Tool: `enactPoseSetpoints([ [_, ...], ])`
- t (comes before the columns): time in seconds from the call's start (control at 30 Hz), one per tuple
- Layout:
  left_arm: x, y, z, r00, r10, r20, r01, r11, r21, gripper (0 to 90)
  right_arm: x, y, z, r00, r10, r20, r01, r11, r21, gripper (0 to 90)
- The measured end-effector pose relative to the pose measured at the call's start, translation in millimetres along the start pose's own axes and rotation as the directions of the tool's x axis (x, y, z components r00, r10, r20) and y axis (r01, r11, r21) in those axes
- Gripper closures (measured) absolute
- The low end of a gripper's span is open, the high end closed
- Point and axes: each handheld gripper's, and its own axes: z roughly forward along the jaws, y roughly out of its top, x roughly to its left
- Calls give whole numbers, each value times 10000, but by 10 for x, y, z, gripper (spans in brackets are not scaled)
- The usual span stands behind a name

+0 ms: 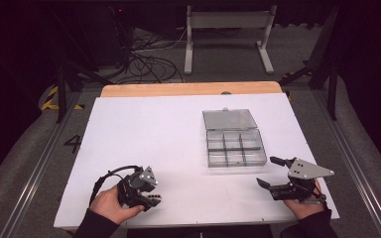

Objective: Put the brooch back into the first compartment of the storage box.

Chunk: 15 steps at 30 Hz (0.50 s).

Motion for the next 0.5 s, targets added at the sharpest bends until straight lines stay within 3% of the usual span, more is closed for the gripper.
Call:
enactPoseSetpoints([
  [0.27, 29, 0, 49, 9999, -38, -105, 41, 9995, 329, 540, -3, -3, 6, 10000, 31, -35, -31, 10000, -16, 155],
  [0.5, 47, -1, 97, 9998, 52, -195, -40, 9980, 633, 648, -2, -6, 7, 10000, 63, -35, -63, 10000, 30, 155],
])
